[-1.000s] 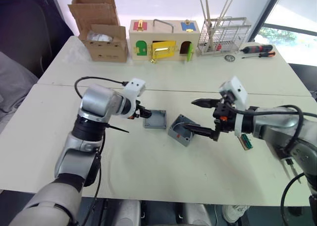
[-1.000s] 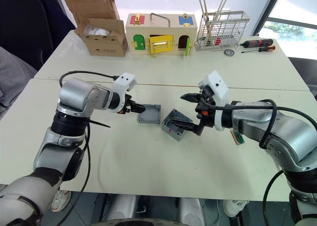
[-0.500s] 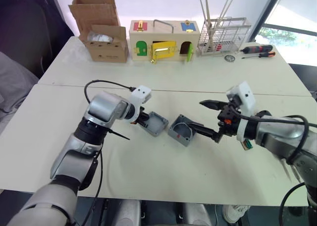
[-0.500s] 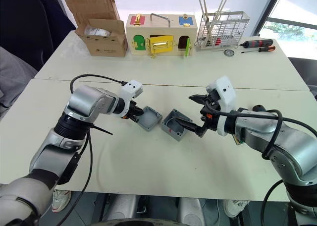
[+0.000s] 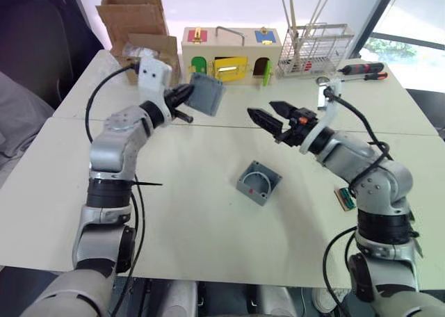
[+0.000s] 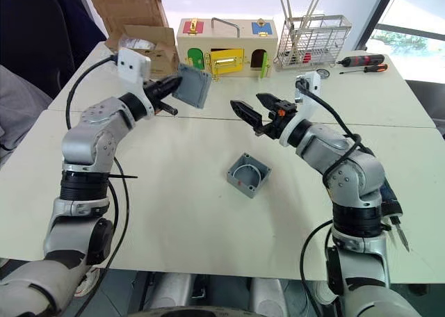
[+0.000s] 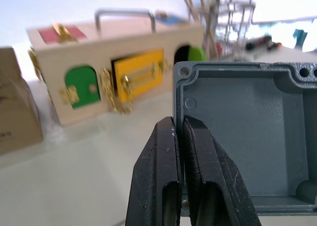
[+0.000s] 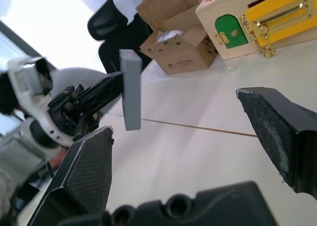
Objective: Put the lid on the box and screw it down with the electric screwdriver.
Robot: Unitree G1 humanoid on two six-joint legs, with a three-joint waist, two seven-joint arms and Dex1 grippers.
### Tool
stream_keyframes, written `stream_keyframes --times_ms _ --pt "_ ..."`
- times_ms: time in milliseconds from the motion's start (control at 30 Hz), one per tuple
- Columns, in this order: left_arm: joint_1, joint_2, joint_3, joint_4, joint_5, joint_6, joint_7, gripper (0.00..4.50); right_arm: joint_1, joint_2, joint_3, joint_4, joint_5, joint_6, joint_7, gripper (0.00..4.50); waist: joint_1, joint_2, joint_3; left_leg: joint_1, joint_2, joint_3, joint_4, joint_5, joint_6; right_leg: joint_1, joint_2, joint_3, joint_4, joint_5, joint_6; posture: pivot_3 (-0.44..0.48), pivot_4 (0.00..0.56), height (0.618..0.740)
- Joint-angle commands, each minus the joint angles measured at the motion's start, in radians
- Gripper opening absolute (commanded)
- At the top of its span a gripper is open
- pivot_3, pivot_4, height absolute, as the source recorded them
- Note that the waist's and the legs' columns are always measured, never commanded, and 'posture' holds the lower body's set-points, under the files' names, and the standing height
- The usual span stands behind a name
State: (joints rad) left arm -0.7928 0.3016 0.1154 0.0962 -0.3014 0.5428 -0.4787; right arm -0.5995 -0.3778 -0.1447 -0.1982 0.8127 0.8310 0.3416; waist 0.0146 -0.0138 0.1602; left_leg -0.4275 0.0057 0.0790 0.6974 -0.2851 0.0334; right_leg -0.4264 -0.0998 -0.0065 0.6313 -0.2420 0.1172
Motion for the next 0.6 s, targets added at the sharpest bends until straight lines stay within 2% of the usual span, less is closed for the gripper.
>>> stream_keyframes --times_ms 33,133,533,600 --pt "0.002 -0.037 0.001 -0.096 -0.025 -0.066 0.017 0.08 -0.057 0.047 -0.013 0.026 0.019 -0.028 0.018 4.5 -0.003 0.0 0.0 0.0 0.0 0.0 0.0 0.0 0.001 0.0 0.0 0.0 0.0 0.0 0.001 0.0 0.15 0.729" --pt "0.008 -0.064 -0.027 -0.129 -0.022 -0.077 0.016 0.08 -0.073 0.091 -0.025 0.048 0.041 -0.025 0.027 4.5 -0.004 0.0 0.0 0.0 0.0 0.0 -0.001 0.0 0.0 0.0 0.0 0.0 0.0 0.001 0.001 0.0 0.15 0.729" --pt "0.012 -0.071 -0.071 -0.117 -0.021 -0.091 -0.014 0.08 -0.04 0.151 -0.058 0.008 0.09 -0.011 0.0 4.5 -0.005 0.0 0.0 0.0 0.0 0.0 -0.001 -0.001 0.001 0.0 0.001 0.0 0.001 0.001 0.001 0.0 0.15 0.729" --pt "0.012 -0.07 -0.073 -0.115 -0.02 -0.091 -0.02 0.0 -0.033 0.154 -0.062 0.0 0.106 -0.006 -0.004 4.02 -0.005 0.0 0.0 0.0 0.0 0.0 -0.001 -0.001 0.001 0.0 0.001 0.0 0.001 0.001 0.001 0.0 0.15 0.729"
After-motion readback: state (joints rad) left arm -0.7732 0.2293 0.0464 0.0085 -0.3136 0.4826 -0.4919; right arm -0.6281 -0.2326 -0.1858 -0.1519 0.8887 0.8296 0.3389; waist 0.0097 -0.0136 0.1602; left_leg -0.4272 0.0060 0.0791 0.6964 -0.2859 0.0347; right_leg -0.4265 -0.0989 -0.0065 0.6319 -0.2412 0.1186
